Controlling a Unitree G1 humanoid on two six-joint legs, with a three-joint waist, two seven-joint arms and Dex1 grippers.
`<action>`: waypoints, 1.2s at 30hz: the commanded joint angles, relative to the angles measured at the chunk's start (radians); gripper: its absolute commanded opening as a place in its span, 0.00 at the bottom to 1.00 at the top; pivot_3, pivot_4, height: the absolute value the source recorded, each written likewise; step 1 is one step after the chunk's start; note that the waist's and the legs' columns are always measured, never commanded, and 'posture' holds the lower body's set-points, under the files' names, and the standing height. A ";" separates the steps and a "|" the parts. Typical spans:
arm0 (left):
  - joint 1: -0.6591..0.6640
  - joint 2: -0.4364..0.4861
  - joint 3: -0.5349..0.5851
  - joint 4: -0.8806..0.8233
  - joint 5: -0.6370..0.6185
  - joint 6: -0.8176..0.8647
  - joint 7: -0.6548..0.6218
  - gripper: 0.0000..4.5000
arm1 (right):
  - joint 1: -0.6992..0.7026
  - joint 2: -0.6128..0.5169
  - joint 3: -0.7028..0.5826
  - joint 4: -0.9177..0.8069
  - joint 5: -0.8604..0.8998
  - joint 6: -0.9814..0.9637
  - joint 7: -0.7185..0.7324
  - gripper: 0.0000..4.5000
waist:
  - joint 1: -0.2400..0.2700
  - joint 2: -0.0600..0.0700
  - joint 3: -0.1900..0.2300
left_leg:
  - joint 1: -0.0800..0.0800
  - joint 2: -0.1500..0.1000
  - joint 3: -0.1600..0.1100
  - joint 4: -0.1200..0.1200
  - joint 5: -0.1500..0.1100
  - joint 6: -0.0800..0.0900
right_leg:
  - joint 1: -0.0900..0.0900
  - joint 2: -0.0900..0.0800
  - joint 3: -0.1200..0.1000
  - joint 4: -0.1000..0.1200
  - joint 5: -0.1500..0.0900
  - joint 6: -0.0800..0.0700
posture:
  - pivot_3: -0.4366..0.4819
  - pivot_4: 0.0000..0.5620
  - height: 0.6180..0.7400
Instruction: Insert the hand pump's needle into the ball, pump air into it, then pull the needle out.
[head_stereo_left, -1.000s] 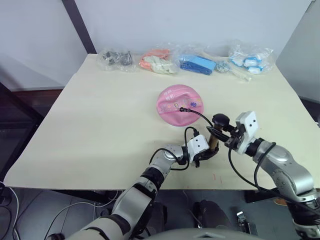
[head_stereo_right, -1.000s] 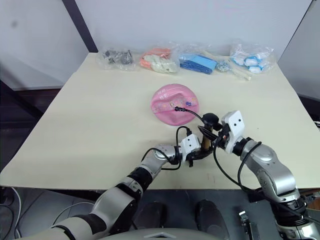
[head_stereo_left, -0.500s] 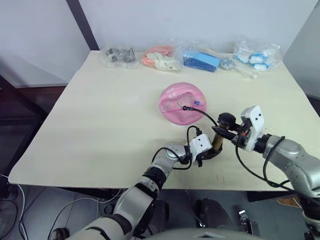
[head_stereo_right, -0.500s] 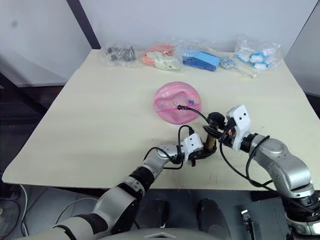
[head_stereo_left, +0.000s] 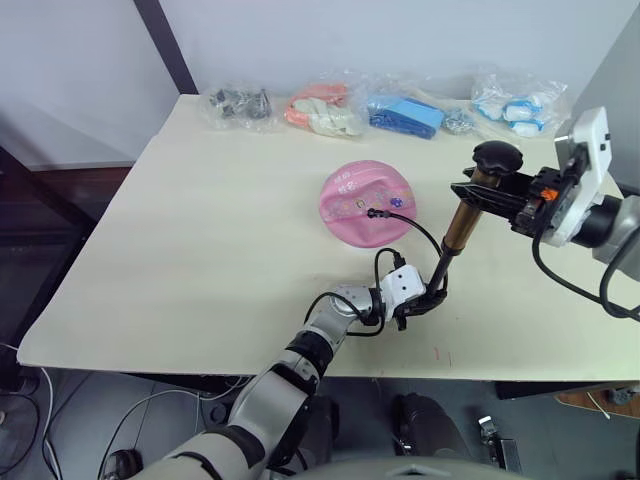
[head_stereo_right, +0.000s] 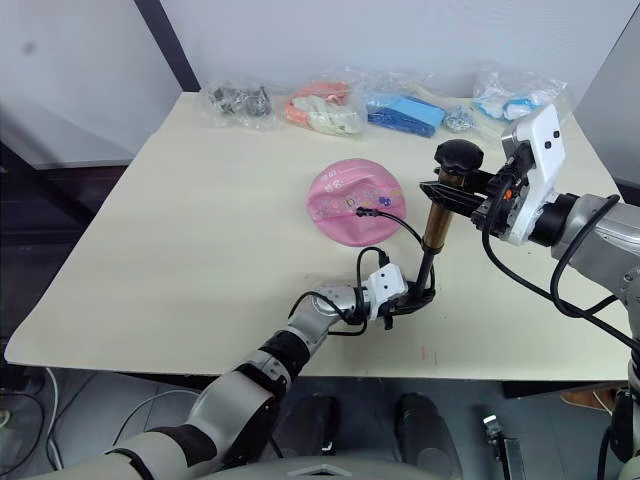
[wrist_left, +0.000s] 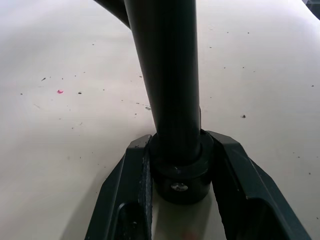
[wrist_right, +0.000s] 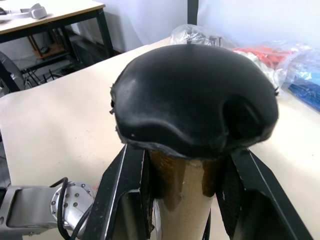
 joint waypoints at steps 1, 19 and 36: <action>0.039 0.020 -0.037 0.062 0.045 0.029 -0.018 0.25 | 0.060 0.038 -0.026 -0.044 -0.078 -0.095 -0.026 0.23 | 0.000 -0.002 -0.001 | 0.000 0.000 0.000 0.000 0.000 0.000 | 0.000 0.000 0.000 0.000 0.000 0.000 | 0.48 0.27 1.00; 0.047 0.025 -0.039 0.047 0.042 0.035 -0.016 0.25 | 0.411 0.317 0.435 0.332 -0.579 -0.471 0.077 0.23 | -0.013 -0.018 -0.030 | 0.019 0.005 -0.001 -0.003 0.000 0.000 | 0.013 0.006 -0.001 0.004 -0.006 -0.002 | 0.48 0.27 1.00; 0.043 0.023 -0.038 0.060 0.045 0.031 -0.014 0.25 | 0.200 0.184 0.073 -0.014 -0.306 -0.215 0.048 0.23 | -0.005 -0.002 -0.014 | 0.013 0.002 -0.002 -0.003 0.000 0.000 | 0.007 0.003 -0.001 0.006 -0.007 -0.004 | 0.48 0.27 1.00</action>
